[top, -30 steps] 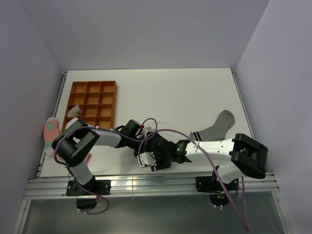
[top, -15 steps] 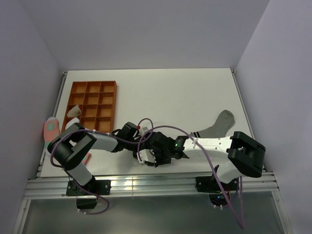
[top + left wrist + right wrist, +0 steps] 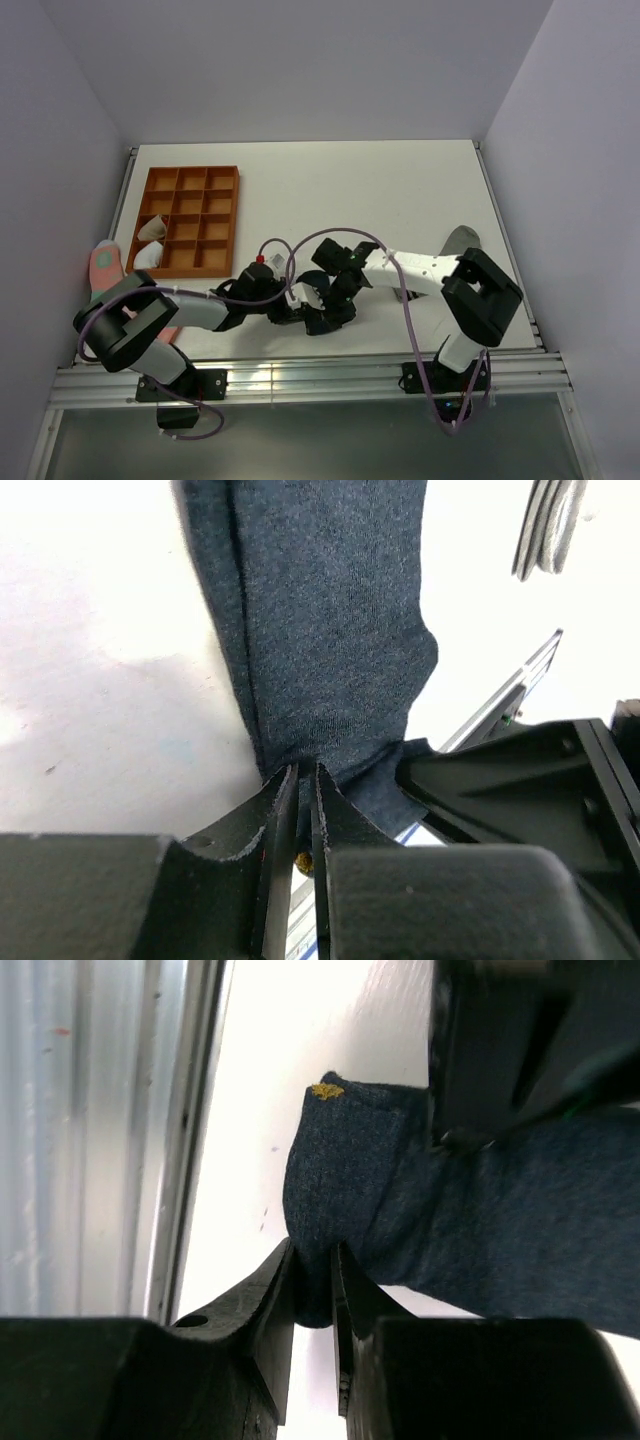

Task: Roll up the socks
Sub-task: Roll the sock at the center of the board.

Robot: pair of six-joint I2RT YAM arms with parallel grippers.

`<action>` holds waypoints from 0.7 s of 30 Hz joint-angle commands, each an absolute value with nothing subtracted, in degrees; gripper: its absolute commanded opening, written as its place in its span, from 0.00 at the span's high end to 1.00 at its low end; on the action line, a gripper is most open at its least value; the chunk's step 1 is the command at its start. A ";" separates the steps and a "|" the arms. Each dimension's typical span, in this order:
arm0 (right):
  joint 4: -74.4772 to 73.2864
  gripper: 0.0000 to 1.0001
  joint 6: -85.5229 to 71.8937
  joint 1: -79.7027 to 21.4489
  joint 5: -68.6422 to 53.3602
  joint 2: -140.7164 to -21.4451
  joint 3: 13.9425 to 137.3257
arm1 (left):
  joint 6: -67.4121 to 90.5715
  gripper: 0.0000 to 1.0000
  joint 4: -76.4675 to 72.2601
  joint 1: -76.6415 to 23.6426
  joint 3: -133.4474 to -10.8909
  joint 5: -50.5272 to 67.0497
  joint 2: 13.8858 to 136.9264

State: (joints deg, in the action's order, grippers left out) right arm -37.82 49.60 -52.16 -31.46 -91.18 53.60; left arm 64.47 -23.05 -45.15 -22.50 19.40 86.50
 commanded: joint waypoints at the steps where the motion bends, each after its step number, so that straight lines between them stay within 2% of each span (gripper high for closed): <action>1: -50.60 0.78 54.22 -49.40 -39.81 -95.53 57.82 | 66.88 0.84 -27.15 -45.35 -19.87 9.85 84.73; 9: -60.20 0.77 56.95 -44.91 -44.38 -105.63 65.91 | 62.94 0.78 -30.04 -50.09 -15.74 -1.84 76.92; 16: -70.74 0.77 59.50 -43.59 -49.30 -114.60 73.56 | 56.61 0.87 -37.33 -54.57 -9.94 -6.77 73.13; 21: -72.16 0.77 59.51 -42.10 -49.75 -117.94 76.37 | 49.07 0.85 -40.25 -59.93 -8.17 -10.19 68.30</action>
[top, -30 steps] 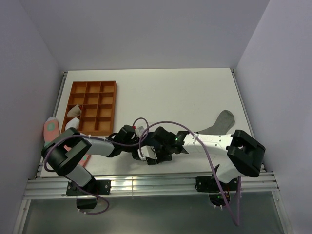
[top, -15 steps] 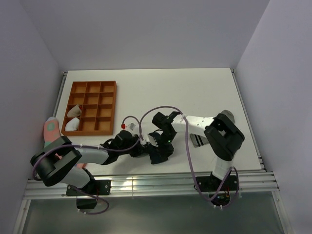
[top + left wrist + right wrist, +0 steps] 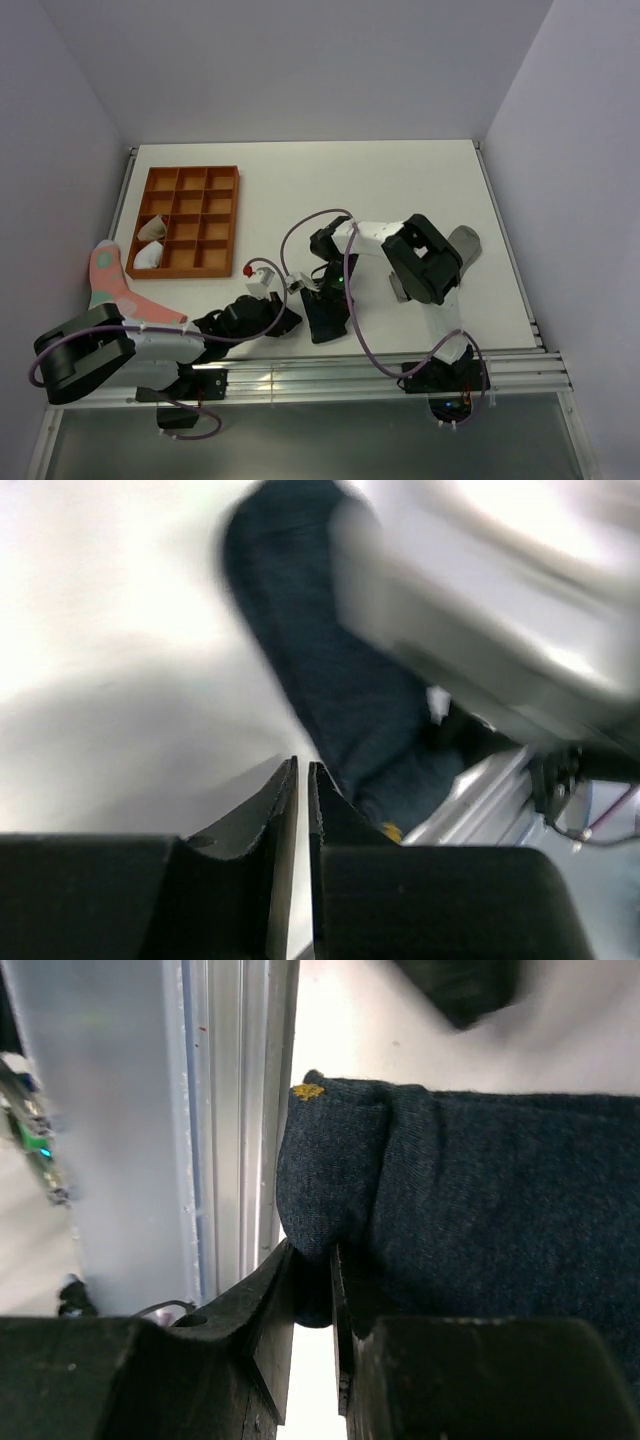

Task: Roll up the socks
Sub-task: Roll the sock at the center of the board.

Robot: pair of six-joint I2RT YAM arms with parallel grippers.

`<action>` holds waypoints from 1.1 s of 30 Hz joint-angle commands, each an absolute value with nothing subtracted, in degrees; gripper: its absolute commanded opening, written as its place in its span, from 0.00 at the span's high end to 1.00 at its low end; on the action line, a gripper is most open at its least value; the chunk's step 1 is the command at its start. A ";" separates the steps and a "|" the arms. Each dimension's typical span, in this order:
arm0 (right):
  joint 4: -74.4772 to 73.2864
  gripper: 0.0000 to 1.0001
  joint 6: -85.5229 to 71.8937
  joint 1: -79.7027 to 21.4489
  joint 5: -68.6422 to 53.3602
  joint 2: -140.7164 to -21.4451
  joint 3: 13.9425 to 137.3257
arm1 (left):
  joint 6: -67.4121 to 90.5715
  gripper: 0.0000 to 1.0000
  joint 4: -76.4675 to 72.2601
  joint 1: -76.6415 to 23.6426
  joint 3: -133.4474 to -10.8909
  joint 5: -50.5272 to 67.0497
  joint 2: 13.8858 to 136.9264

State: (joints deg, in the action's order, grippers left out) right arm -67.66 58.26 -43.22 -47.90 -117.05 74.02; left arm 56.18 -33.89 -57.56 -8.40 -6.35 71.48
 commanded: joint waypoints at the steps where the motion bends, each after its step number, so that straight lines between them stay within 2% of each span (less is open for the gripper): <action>1: -71.90 0.77 58.63 -41.84 -49.66 -118.21 76.72 | 48.17 0.86 -39.99 -61.33 -8.35 -10.80 67.68; 3: -72.16 0.77 58.36 -41.31 -49.48 -119.00 77.25 | 46.33 0.85 -39.81 -62.22 -8.35 -11.07 65.84; 8: -72.69 0.76 57.48 -40.61 -49.39 -120.50 77.87 | 42.98 0.75 -42.45 -63.19 -8.78 -7.30 65.30; 14: -72.25 0.75 56.07 -40.34 -49.22 -122.34 78.92 | 39.47 0.70 -45.43 -65.74 -11.86 -5.63 71.36; 24: -72.42 0.74 53.88 -39.38 -49.13 -124.01 80.15 | 35.95 0.53 -51.94 -66.53 -16.52 -0.53 83.39; 33: -71.98 0.74 52.56 -38.76 -48.69 -124.28 80.15 | 35.95 0.55 -53.53 -66.62 -16.00 1.50 85.52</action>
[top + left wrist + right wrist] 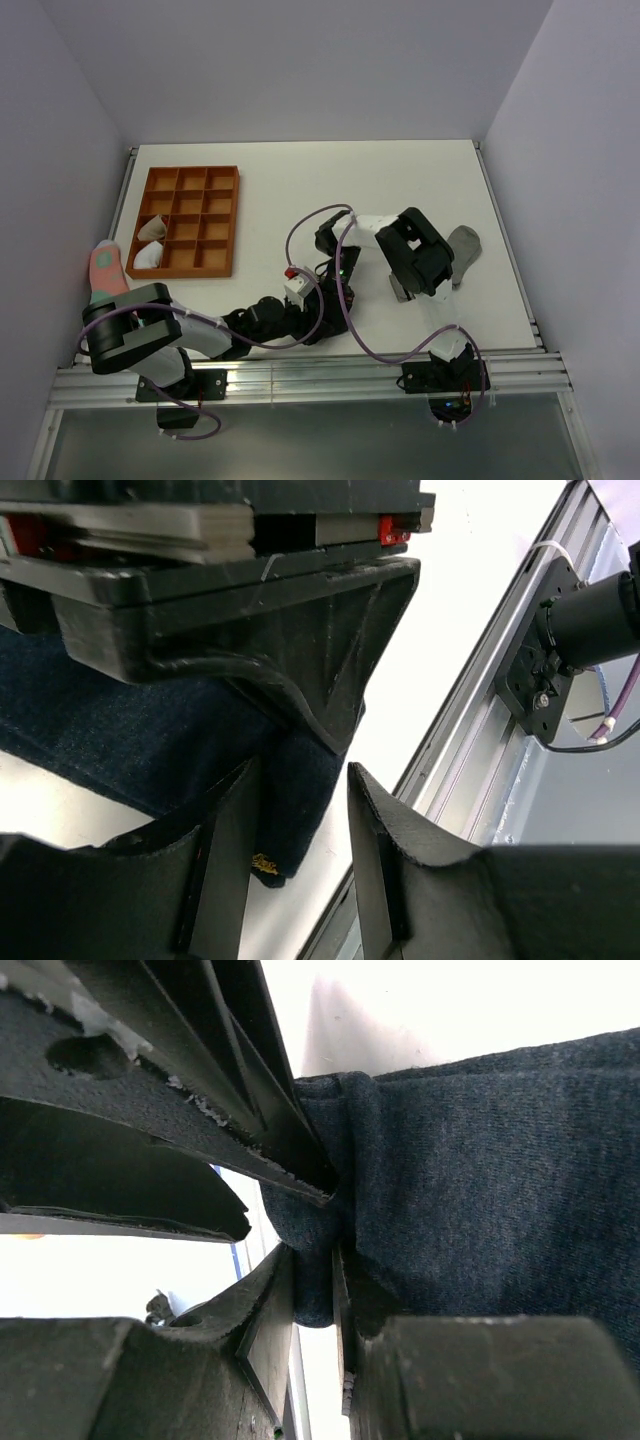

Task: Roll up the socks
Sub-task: Roll the sock at the center of the board.

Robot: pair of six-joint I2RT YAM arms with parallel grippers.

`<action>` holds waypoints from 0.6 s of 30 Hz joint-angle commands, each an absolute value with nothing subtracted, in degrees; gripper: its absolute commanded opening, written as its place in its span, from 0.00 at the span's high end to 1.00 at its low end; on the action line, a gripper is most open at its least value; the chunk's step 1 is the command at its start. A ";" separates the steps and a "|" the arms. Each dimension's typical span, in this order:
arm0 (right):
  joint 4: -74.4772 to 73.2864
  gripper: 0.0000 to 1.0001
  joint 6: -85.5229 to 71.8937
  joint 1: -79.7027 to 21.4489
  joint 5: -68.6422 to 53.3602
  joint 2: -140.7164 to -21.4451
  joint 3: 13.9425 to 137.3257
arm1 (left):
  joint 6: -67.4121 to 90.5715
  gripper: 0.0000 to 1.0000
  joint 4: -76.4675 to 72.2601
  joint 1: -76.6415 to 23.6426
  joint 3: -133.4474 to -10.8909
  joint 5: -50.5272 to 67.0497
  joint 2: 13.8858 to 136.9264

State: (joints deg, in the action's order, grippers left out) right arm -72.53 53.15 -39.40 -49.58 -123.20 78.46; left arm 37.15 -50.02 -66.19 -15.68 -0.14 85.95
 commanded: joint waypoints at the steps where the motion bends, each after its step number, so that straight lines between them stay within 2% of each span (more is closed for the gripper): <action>1: -71.90 0.74 52.38 -38.67 -48.87 -124.28 80.16 | 35.95 0.55 -53.18 -66.53 -16.00 1.32 85.43; 11: -70.14 0.74 50.80 -38.50 -49.04 -123.84 79.19 | 36.30 0.59 -49.66 -66.53 -17.84 1.41 87.80; 14: -69.35 0.74 49.92 -38.50 -49.04 -123.31 78.75 | 36.56 0.66 -47.38 -66.53 -19.15 1.23 88.76; 18: -67.42 0.72 48.43 -38.41 -48.96 -121.82 77.78 | 37.18 0.82 -44.83 -66.53 -20.39 0.79 89.82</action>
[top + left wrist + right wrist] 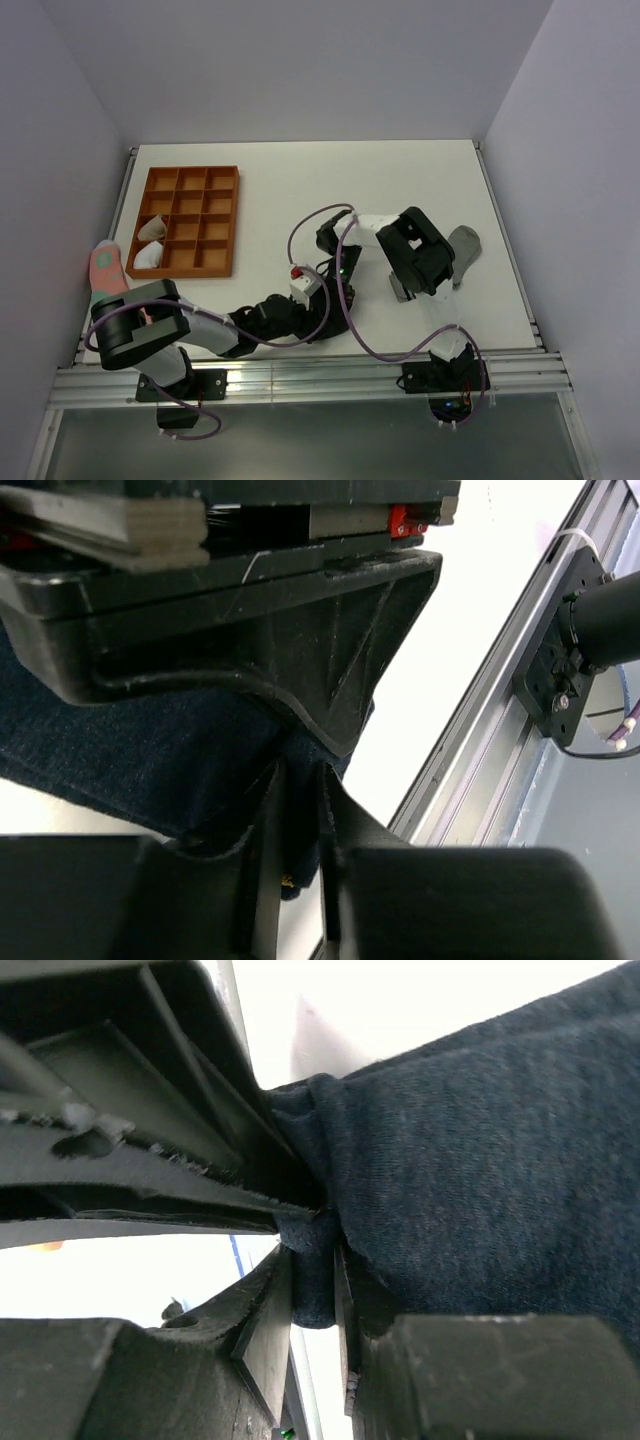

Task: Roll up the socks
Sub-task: Roll the sock at the center of the board.

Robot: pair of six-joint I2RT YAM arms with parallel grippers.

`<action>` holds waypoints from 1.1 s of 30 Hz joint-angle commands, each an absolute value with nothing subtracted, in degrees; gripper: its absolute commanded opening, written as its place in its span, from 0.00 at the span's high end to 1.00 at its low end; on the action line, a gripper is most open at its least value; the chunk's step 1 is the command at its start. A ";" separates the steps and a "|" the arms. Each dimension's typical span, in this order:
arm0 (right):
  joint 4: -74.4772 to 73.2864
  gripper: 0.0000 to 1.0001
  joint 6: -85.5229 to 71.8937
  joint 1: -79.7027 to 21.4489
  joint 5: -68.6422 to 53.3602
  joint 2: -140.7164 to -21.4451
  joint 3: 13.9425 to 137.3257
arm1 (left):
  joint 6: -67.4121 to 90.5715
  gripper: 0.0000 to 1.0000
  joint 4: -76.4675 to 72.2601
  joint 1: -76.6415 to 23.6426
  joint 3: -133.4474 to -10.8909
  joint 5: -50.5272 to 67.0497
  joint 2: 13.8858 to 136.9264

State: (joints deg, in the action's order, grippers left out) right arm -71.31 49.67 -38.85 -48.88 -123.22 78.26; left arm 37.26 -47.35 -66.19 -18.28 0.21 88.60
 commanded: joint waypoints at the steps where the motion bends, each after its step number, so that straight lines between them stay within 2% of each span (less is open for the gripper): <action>1: -66.80 0.71 47.91 -38.41 -48.87 -120.86 77.17 | 37.44 0.84 -44.13 -66.53 -20.56 0.53 90.00; 3: -64.88 0.67 46.33 -38.23 -48.78 -119.89 76.47 | 37.97 0.91 -41.06 -66.53 -21.88 0.44 90.52; 8: -61.18 0.59 42.81 -37.27 -47.64 -115.06 74.18 | 40.60 1.00 -34.73 -66.53 -24.78 0.35 92.37; 10: -60.65 0.55 41.66 -36.48 -47.37 -112.78 73.83 | 41.39 1.00 -32.09 -66.53 -25.31 0.27 93.16; 20: -51.24 0.52 32.61 -29.55 -39.91 -103.28 68.30 | 46.84 1.00 -32.52 -64.34 -23.11 3.42 92.99; 29: -39.82 0.52 34.98 -26.46 -31.64 -87.11 57.49 | 50.09 1.00 -28.66 -58.54 -25.40 15.98 94.22; 33: -36.39 0.52 39.80 -26.98 -31.81 -79.65 52.75 | 49.48 1.00 -20.60 -55.12 -28.21 21.00 94.39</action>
State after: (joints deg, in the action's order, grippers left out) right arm -41.82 35.83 -26.41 -32.93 -84.40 55.02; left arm 50.37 -33.89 -56.97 -27.18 15.64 92.64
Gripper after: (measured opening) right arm 0.481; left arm 0.155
